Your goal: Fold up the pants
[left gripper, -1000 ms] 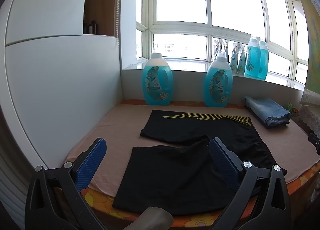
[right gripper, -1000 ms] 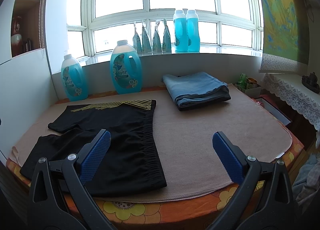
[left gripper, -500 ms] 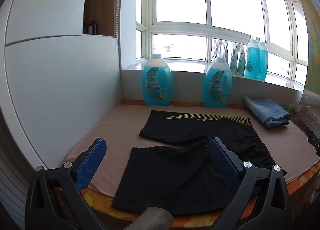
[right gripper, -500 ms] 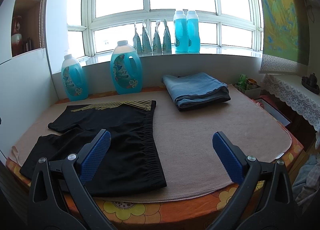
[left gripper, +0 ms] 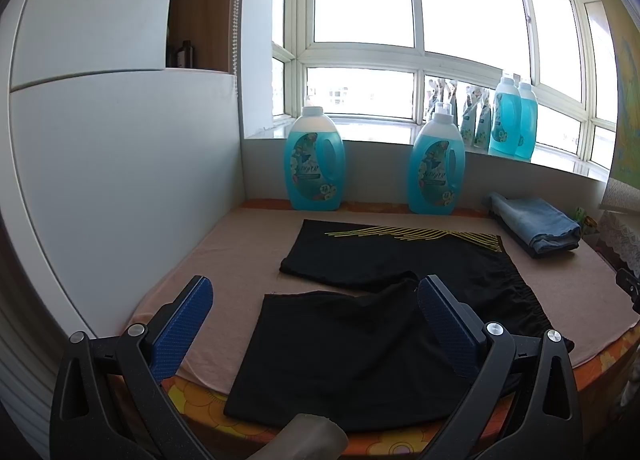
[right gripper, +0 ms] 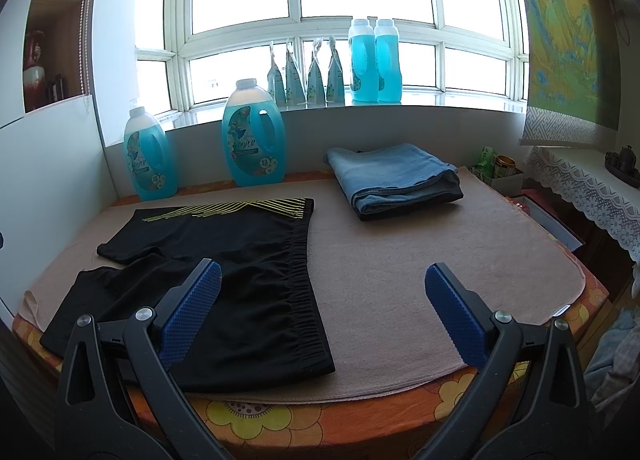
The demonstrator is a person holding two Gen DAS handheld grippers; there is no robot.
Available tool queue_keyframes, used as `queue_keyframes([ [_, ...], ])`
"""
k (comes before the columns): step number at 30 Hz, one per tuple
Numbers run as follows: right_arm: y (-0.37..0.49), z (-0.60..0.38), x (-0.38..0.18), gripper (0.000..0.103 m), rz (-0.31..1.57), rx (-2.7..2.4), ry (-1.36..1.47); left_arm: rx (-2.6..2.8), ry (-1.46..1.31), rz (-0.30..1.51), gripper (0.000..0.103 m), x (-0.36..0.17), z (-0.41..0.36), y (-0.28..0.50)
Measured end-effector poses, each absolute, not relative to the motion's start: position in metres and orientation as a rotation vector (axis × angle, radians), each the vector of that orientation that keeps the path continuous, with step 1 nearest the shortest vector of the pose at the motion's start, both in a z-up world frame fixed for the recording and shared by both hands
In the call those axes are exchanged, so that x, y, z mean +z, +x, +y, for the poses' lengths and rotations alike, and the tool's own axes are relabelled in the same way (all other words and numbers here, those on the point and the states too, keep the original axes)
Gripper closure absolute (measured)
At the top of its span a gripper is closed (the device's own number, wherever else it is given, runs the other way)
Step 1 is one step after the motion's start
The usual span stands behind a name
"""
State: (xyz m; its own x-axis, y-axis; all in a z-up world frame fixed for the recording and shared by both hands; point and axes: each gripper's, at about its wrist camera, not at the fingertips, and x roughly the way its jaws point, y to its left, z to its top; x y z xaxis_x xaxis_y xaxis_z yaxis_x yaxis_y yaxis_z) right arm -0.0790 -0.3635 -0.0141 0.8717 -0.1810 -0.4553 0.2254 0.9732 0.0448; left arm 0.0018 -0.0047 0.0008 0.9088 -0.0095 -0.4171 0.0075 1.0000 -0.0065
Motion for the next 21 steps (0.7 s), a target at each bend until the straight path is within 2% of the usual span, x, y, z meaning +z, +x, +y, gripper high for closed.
queue_keyframes([
  [21,-0.0788,-0.3643,-0.0139,0.000,0.466,-0.212,0.098,-0.009,-0.002,0.434,0.001,-0.0004,-0.0046,0.0042],
])
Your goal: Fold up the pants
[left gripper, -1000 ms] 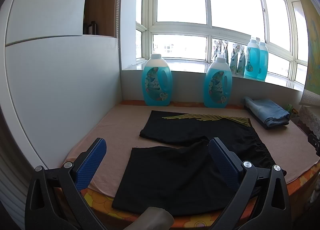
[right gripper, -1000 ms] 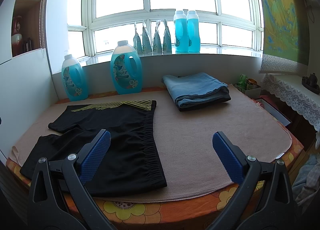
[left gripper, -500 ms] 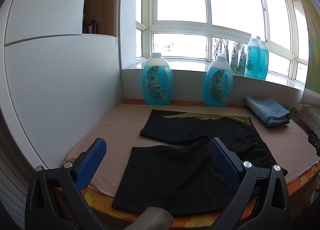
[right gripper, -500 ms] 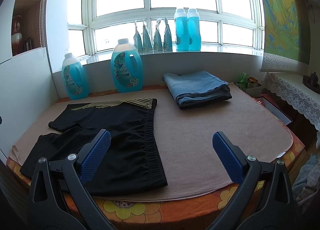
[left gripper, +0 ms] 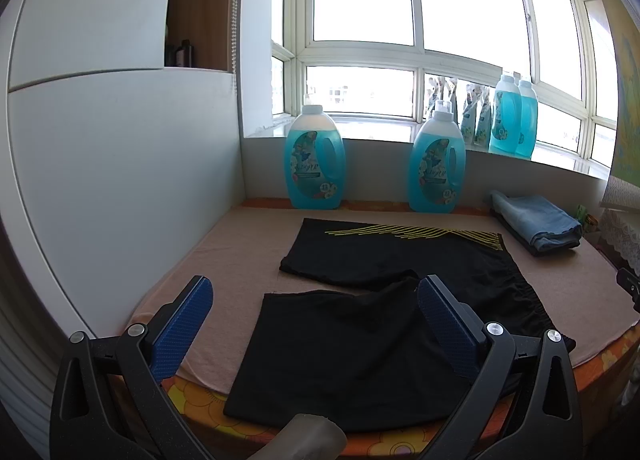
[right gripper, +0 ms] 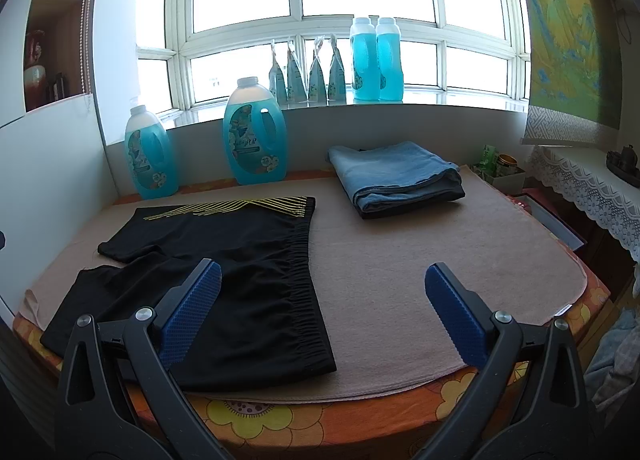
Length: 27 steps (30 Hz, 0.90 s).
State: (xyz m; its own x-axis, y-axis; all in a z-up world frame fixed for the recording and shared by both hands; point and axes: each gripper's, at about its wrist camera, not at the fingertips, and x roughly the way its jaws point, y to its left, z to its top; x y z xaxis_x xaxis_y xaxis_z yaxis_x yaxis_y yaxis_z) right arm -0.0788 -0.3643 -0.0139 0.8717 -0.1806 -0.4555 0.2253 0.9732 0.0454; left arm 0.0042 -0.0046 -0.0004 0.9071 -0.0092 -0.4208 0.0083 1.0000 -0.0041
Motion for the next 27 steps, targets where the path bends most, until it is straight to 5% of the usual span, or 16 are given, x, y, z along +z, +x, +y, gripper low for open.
queue_keyframes([
  [27,-0.052,-0.373,-0.016,0.000,0.455,-0.173,0.020,0.039,0.065,0.478,0.001,-0.020,0.027,0.033],
])
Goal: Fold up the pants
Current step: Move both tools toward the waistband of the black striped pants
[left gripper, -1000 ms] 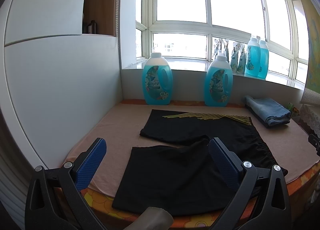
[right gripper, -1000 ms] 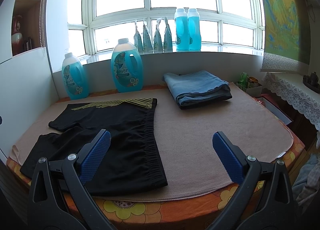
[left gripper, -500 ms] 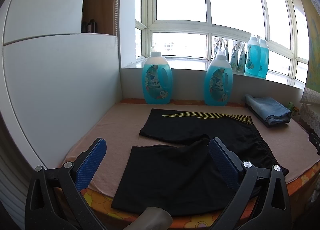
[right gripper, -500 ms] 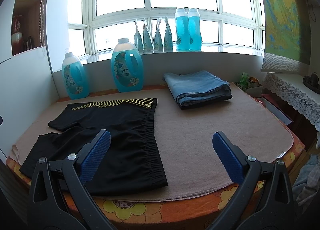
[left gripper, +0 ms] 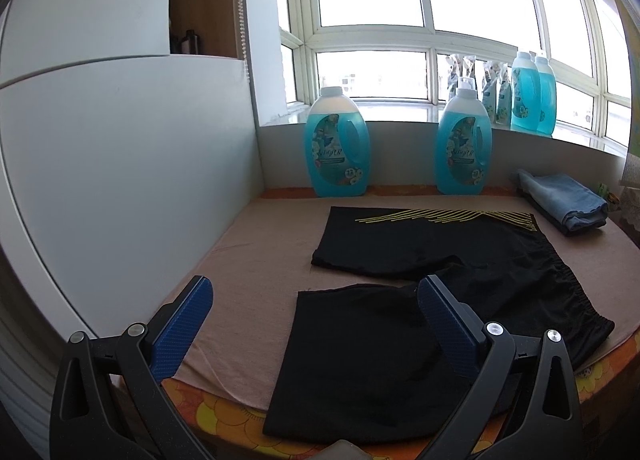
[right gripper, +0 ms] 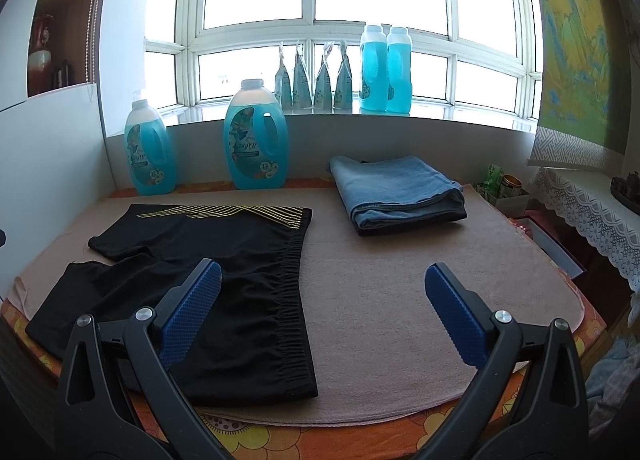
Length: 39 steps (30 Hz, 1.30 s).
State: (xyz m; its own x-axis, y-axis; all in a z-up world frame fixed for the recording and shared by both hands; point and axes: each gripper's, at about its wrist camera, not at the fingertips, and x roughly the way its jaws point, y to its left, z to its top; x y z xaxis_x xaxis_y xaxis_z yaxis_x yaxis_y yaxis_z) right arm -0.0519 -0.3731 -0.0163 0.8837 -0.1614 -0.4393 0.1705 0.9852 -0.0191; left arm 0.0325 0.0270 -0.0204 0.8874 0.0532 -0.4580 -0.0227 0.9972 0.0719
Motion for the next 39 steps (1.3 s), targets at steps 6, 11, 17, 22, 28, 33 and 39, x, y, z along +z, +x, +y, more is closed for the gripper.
queue_keyframes([
  [6,-0.043,-0.364,-0.025,0.004,0.485,-0.125,-0.068,0.051,0.095,0.518,0.007,-0.030,0.037,0.044],
  [11,-0.036,-0.350,-0.034,0.013,0.527,-0.075,-0.145,0.026,0.098,0.573,0.027,-0.042,0.041,0.051],
  [17,-0.038,-0.332,-0.045,0.025,0.580,0.048,-0.214,-0.030,0.095,0.648,0.050,-0.058,0.043,0.054],
  [22,-0.048,-0.317,-0.067,0.035,0.654,0.193,-0.254,-0.066,0.090,0.704,0.058,-0.070,0.048,0.046],
  [28,-0.055,-0.288,-0.099,0.058,0.784,0.372,-0.359,-0.112,0.118,0.770,0.066,-0.086,0.046,0.033],
  [33,-0.047,-0.267,-0.120,0.063,0.857,0.445,-0.463,-0.186,0.107,0.841,0.068,-0.100,0.040,0.031],
  [39,-0.036,-0.247,-0.131,0.065,0.922,0.549,-0.584,-0.266,0.168,0.895,0.068,-0.111,0.033,0.026],
])
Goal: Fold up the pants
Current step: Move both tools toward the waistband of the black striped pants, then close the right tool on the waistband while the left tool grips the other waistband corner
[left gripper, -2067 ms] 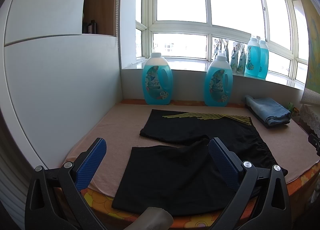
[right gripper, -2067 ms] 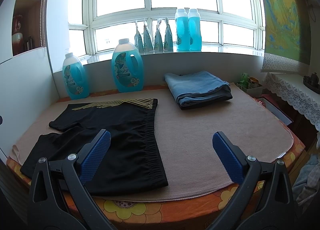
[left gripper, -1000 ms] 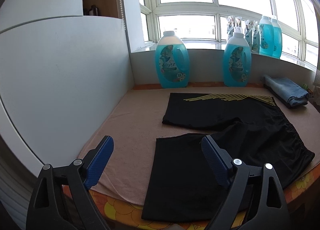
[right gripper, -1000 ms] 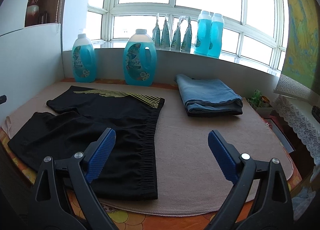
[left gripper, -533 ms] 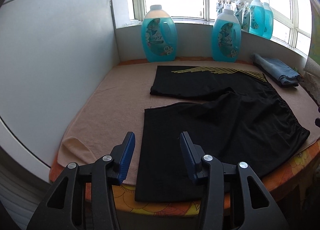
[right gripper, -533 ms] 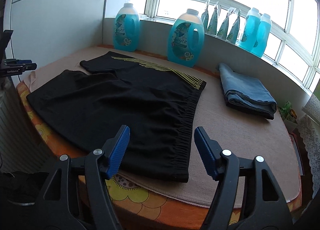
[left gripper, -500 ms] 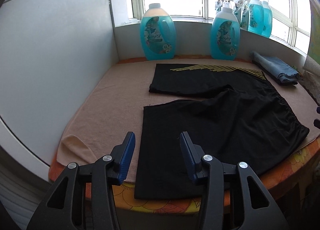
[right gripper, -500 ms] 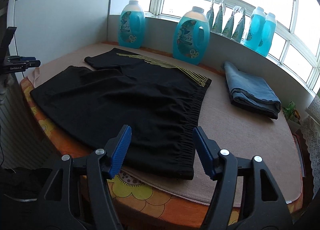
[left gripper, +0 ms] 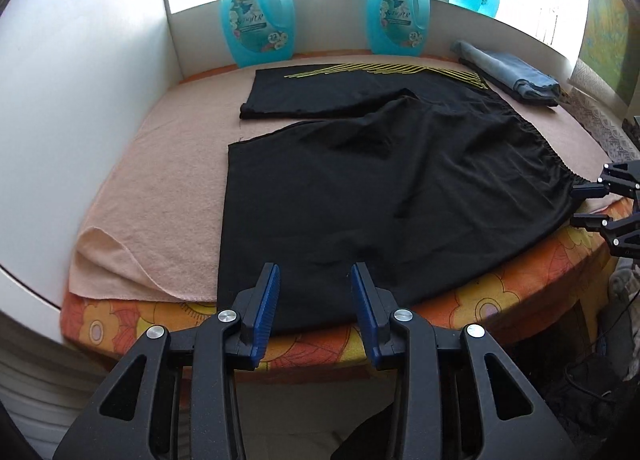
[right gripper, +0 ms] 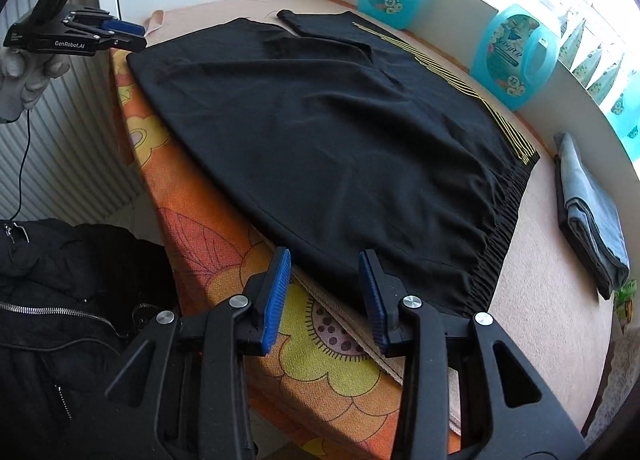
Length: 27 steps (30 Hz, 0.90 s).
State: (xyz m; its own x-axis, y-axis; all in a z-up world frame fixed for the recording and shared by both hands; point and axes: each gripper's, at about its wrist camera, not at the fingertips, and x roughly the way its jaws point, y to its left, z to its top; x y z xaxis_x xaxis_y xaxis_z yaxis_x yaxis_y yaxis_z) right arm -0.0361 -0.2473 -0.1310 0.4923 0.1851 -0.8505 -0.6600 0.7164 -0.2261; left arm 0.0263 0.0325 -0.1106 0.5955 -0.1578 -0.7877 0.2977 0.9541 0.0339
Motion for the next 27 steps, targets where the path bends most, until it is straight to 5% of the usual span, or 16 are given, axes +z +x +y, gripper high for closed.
queue_keyframes([
  [5,-0.024,-0.236,-0.141,0.067,0.960,0.599,-0.662,-0.357,0.259,0.938,0.068,-0.117,0.018,0.023],
  [7,-0.017,-0.236,-0.140,0.084,0.993,0.618,-0.626,-0.388,0.298,0.941,0.068,-0.118,0.012,0.021],
  [10,-0.013,-0.237,-0.136,0.095,1.003,0.626,-0.590,-0.435,0.349,0.932,0.067,-0.117,0.004,0.017],
  [27,0.010,-0.249,-0.109,0.099,0.941,0.551,-0.479,-0.405,0.422,0.942,0.067,-0.135,0.001,0.035],
])
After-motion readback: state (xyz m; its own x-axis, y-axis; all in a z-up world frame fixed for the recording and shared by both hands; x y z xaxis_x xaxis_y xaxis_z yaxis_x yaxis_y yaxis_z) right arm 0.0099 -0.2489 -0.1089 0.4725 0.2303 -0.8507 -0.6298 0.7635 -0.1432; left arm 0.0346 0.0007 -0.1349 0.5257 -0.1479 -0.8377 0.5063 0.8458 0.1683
